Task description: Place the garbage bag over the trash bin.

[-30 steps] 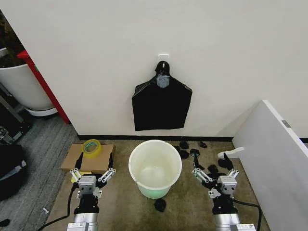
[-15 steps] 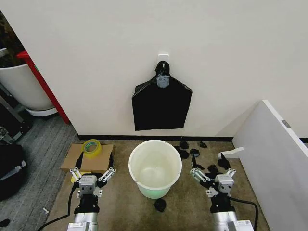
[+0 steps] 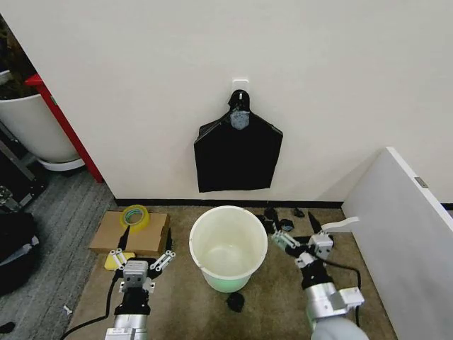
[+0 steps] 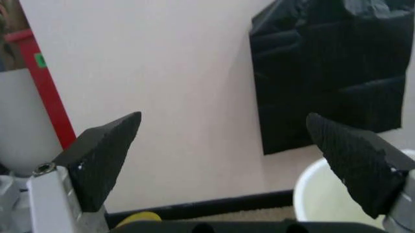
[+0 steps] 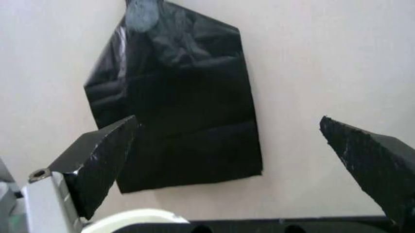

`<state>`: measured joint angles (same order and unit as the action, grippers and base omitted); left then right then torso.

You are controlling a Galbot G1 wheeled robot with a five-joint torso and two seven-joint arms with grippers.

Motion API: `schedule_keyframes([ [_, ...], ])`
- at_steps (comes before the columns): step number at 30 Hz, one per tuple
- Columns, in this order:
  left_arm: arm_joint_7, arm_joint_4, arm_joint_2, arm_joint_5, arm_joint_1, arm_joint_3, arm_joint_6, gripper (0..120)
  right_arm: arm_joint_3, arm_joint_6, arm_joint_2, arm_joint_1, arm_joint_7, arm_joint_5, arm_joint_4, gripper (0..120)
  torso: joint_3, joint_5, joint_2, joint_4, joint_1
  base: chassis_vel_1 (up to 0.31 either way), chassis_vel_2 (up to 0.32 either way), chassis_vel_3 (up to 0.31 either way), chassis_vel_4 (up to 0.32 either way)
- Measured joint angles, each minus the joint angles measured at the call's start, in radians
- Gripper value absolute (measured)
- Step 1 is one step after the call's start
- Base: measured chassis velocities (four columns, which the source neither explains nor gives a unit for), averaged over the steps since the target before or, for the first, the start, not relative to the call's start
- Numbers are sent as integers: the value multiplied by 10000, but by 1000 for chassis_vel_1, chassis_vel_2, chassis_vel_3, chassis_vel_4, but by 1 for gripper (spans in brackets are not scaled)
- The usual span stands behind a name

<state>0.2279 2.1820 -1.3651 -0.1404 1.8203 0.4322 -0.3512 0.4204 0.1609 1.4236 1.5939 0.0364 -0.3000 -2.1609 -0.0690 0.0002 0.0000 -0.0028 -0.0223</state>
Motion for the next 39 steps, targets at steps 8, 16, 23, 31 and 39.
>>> schedule_keyframes([
  [8, -9, 45, -93, -145, 188, 22, -93, 100, -458, -648, -591, -1839, 285, -1057, 719, 100, 0, 1, 0, 3, 0, 0, 0, 0, 0],
  [16, 11, 142, -182, -278, 370, 146, -144, 100, -898, -1175, -1250, -3784, 288, -2301, 1457, 100, 0, 1, -1, 4, -1, 0, 0, 0, 0],
  [23, 60, 158, -413, -421, 510, 193, -174, 100, -1888, -1678, -1510, -5872, 152, -3284, 2434, 100, -1, 0, -1, 3, -1, 0, 0, 0, 0],
  [31, 122, 92, -592, -449, 477, 224, -176, 100, -2583, -1884, -1134, -7479, -150, -3768, 3455, 100, 0, 0, -1, 4, -1, 0, 0, 0, 0],
  [39, 162, 102, -618, -323, 471, 256, -168, 100, -2703, -2012, -1028, -8417, -493, -4506, 4053, 100, 0, -1, -1, 2, -1, 0, 0, 0, 0],
])
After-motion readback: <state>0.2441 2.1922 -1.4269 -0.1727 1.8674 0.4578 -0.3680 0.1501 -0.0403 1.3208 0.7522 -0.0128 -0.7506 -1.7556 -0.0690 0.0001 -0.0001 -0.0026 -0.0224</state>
